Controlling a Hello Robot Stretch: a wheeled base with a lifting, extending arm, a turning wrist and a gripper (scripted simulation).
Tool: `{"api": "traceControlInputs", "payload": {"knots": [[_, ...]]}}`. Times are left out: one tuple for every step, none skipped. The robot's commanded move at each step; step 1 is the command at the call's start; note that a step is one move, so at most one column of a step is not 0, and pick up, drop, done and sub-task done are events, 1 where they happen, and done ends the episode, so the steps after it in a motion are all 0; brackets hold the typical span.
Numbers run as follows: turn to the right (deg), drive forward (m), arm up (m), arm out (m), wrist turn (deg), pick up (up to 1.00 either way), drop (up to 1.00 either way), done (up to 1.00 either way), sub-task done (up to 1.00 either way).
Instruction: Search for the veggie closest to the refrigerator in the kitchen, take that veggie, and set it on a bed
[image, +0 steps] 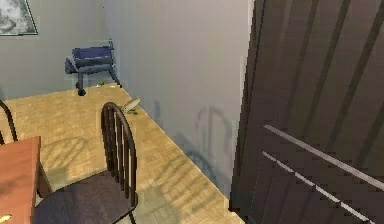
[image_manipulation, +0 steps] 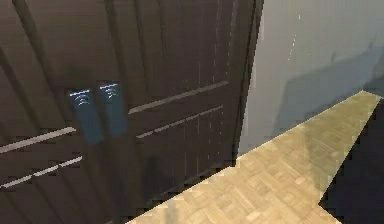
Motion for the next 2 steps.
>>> {"api": "traceControlInputs", "payload": {"knots": [[-3.0, 0.0, 0.0, 0.0, 0.0, 0.0, 0.0, 0.0, 0.0], [0.0, 0.1, 0.0, 0.0, 0.0, 0.0, 0.0, 0.0, 0.0]]}}
